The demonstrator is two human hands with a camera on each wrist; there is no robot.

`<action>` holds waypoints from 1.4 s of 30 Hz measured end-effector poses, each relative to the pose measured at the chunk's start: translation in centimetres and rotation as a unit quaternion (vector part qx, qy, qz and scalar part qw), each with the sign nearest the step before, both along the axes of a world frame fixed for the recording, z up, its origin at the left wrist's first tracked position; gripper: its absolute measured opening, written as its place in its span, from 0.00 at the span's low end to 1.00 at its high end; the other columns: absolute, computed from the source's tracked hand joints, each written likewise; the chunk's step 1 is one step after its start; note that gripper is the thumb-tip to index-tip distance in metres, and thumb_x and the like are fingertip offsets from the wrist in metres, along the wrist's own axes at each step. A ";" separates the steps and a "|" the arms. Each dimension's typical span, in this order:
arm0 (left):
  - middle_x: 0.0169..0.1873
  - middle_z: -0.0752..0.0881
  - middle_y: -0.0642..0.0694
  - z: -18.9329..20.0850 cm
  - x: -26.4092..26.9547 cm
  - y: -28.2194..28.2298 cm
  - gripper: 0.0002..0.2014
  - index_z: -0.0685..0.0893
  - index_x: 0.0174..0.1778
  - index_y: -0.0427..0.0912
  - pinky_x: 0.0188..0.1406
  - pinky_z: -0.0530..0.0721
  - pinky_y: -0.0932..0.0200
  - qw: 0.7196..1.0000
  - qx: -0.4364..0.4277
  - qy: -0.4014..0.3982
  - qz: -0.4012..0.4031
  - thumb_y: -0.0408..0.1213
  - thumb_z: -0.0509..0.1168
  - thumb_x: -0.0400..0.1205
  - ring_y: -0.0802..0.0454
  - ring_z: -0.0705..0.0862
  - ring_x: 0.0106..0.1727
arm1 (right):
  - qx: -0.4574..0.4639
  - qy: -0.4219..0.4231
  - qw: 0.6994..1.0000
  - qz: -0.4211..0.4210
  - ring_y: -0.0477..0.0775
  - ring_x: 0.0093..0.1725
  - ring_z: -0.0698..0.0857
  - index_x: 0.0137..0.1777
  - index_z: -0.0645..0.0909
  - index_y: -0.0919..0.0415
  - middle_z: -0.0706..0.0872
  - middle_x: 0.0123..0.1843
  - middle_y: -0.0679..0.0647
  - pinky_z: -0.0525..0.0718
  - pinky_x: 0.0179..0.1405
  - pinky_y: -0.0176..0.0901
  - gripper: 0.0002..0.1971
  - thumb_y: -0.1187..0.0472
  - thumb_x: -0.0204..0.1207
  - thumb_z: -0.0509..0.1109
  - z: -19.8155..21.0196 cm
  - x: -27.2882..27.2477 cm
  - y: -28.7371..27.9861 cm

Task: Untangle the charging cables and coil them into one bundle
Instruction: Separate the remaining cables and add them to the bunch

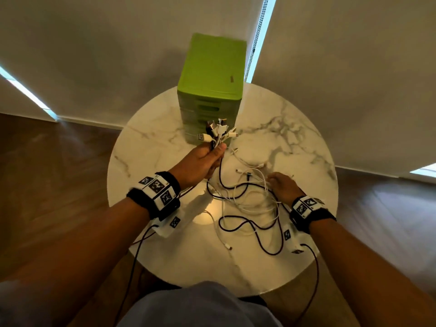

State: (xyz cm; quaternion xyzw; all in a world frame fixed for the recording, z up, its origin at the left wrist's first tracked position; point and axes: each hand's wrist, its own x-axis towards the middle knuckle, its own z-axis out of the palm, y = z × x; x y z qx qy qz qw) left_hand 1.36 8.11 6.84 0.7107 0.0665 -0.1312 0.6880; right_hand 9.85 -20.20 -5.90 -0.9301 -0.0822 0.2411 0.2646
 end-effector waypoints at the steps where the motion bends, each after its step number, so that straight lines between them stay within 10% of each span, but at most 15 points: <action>1: 0.27 0.68 0.55 -0.4 0.3 -0.6 0.16 0.73 0.40 0.46 0.25 0.64 0.62 1.000 0.010 0.004 0.005 0.47 0.54 0.92 0.57 0.64 0.27 | -0.004 0.000 1.000 0.025 0.70 0.66 0.83 0.66 0.83 0.69 0.85 0.67 0.69 0.75 0.61 0.50 0.19 0.55 0.89 0.59 -0.4 0.4 -0.1; 6: 0.28 0.70 0.55 -1.4 0.7 -2.5 0.16 0.74 0.41 0.45 0.25 0.67 0.64 0.999 0.025 0.020 0.029 0.48 0.55 0.92 0.58 0.65 0.27 | -0.048 0.006 0.998 0.046 0.69 0.63 0.84 0.60 0.86 0.65 0.87 0.65 0.67 0.80 0.60 0.55 0.15 0.58 0.87 0.61 -1.9 2.6 0.7; 17: 0.25 0.72 0.58 -2.9 0.5 -4.3 0.16 0.73 0.40 0.46 0.28 0.68 0.61 0.995 0.019 0.037 0.087 0.50 0.55 0.91 0.58 0.65 0.27 | 0.117 -0.067 0.989 -0.065 0.54 0.52 0.90 0.46 0.89 0.57 0.93 0.52 0.54 0.81 0.47 0.26 0.07 0.67 0.78 0.70 0.0 4.9 -0.3; 21: 0.29 0.74 0.57 -3.6 0.6 -5.0 0.14 0.73 0.44 0.46 0.30 0.71 0.59 0.992 0.026 0.033 0.123 0.50 0.55 0.91 0.58 0.69 0.27 | 0.321 -0.025 0.934 -0.157 0.60 0.45 0.92 0.59 0.83 0.59 0.90 0.45 0.55 0.91 0.51 0.59 0.10 0.68 0.79 0.73 5.2 4.6 0.1; 25: 0.28 0.70 0.55 -3.0 0.8 -5.6 0.07 0.70 0.47 0.48 0.29 0.62 0.59 0.979 -0.101 0.061 0.168 0.39 0.56 0.92 0.57 0.63 0.27 | 0.471 -0.015 0.874 -0.117 0.62 0.45 0.91 0.65 0.79 0.65 0.87 0.47 0.57 0.91 0.48 0.54 0.15 0.69 0.80 0.74 12.4 1.2 2.4; 39: 0.27 0.70 0.50 0.9 -1.8 -3.8 0.15 0.72 0.43 0.45 0.24 0.65 0.63 0.972 -0.203 0.049 0.103 0.51 0.52 0.89 0.58 0.67 0.23 | 0.381 -0.101 0.919 0.008 0.41 0.41 0.91 0.49 0.78 0.65 0.88 0.41 0.44 0.84 0.37 0.33 0.07 0.69 0.79 0.76 15.1 -9.4 9.9; 42: 0.30 0.76 0.49 1.2 -2.7 -2.6 0.23 0.76 0.46 0.44 0.27 0.73 0.61 0.992 -0.102 -0.013 0.066 0.62 0.54 0.87 0.57 0.75 0.27 | 0.365 -0.109 0.925 0.017 0.41 0.41 0.90 0.50 0.77 0.62 0.88 0.43 0.45 0.85 0.39 0.35 0.09 0.67 0.78 0.76 15.4 -10.0 10.7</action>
